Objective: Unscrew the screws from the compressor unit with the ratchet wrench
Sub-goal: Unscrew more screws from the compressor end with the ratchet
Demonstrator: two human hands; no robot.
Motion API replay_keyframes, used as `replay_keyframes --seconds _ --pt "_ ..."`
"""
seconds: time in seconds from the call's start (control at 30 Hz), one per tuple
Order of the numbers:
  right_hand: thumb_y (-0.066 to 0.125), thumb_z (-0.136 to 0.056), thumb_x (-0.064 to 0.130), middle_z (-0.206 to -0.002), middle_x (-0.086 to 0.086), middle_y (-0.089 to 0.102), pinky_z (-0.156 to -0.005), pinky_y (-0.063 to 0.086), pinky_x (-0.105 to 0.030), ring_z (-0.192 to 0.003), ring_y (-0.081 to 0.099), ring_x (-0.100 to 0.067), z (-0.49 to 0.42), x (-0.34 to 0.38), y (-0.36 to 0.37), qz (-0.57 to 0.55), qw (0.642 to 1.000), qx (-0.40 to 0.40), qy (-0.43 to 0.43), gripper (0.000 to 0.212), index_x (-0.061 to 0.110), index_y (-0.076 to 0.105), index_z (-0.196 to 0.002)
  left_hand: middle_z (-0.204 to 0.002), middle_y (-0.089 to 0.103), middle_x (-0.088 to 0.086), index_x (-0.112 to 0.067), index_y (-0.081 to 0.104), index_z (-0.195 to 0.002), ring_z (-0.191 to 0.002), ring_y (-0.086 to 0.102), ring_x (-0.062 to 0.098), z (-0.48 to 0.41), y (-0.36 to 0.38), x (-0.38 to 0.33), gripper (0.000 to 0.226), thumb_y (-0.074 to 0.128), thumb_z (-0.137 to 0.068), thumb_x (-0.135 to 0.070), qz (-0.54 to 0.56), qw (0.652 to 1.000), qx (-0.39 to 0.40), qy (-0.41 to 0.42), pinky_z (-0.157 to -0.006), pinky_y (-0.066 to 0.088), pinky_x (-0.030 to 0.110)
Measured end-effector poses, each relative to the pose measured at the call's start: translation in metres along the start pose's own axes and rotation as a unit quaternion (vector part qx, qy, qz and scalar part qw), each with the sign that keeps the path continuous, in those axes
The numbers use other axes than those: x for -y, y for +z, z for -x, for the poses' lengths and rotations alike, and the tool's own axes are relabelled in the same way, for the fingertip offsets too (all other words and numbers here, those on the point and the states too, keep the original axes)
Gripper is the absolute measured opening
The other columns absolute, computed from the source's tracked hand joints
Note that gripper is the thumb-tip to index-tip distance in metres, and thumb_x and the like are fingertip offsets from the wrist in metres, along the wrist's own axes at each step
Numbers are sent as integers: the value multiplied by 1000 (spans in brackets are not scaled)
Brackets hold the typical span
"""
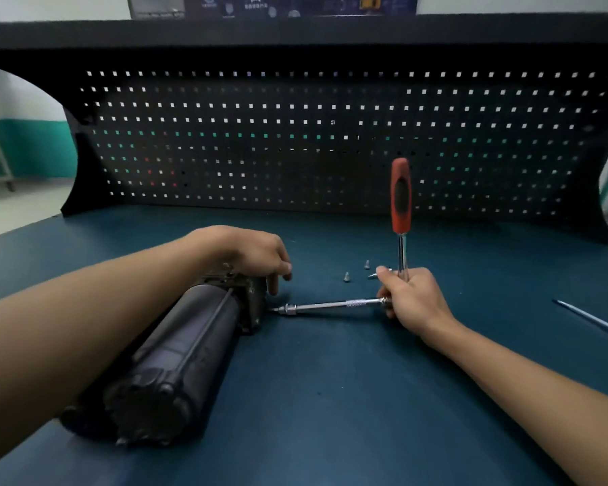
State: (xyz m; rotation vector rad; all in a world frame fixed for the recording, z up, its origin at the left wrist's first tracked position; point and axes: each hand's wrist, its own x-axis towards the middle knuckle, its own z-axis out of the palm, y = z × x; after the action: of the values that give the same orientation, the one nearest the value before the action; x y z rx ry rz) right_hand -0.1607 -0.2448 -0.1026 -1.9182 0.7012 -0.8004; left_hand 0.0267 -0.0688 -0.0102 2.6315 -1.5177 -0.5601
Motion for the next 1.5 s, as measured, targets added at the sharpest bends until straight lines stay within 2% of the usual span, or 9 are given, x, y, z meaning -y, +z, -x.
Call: replay_keyframes --seconds 0.13,0.23,0.37,0.57,0.83,1.0,1.2,1.37,1.5 --pt "59 -97 41 -41 1 54 -44 39 -24 -38 54 -13 -3 0 -1 -7 1000 -11 13 51 10 63 -57 -91 77 -13 -19 72 -113 -81 64 2 -3 -5 -2 31 45 -104 -32 -10 999 39 -9 -87 48 21" --pt "59 -98 37 -40 6 53 -36 37 -19 -36 52 -11 -5 1 0 -20 999 -18 21 46 9 63 -62 -91 77 -12 -19 73 -111 -84 66 7 -7 -6 -4 32 48 -103 -37 -12 998 56 -15 -89 50 26" --pt "57 -98 40 -40 1 54 -41 39 -23 -37 52 -11 -6 -1 -1 -5 999 -25 25 49 8 64 -62 -84 76 -11 -23 76 -101 -73 69 7 -13 -3 -11 40 56 -94 -57 -4 997 71 -2 -68 54 19" --pt "57 -98 40 -40 -1 54 -49 41 -28 -39 52 -14 -8 -1 3 -10 999 -30 26 50 8 63 -60 -81 71 -6 -29 71 -78 -77 67 12 -21 3 -7 42 58 -86 -68 18 997 71 29 -74 53 25" --pt "55 -99 44 -40 -4 55 -41 37 -22 -35 50 -12 -10 -1 6 7 999 -22 29 53 6 64 -63 -79 73 -1 -25 71 -67 -69 67 12 -25 9 -3 44 65 -83 -65 3 999 27 48 -68 53 23" --pt "54 -98 50 -43 -6 56 -48 38 -28 -41 54 -16 -12 2 3 -2 999 -5 47 56 9 62 -60 -86 75 -1 -25 75 -83 -72 66 11 -24 11 -9 35 67 -85 -59 -37 996 48 71 -74 53 27" --pt "50 -98 54 -48 -15 58 -35 28 -21 -32 37 -15 -17 15 -1 -2 991 61 119 57 9 59 -65 -76 71 -15 -26 74 -85 -73 63 6 -23 11 -5 9 74 -88 -36 -43 993 32 103 -74 51 25" --pt "51 -98 51 -49 -12 55 -34 18 -14 -31 31 -13 -17 22 -10 -45 967 130 214 47 11 54 -73 -86 75 -7 -26 74 -89 -78 65 9 -23 8 -3 7 76 -86 -32 -40 992 49 109 -82 54 32" --pt "51 -99 50 -49 -12 54 -33 18 -13 -31 31 -12 -17 21 -12 -63 960 143 232 44 12 52 -76 -84 75 -6 -26 73 -88 -76 65 11 -23 8 -4 5 77 -86 -29 -30 992 56 107 -83 55 35"
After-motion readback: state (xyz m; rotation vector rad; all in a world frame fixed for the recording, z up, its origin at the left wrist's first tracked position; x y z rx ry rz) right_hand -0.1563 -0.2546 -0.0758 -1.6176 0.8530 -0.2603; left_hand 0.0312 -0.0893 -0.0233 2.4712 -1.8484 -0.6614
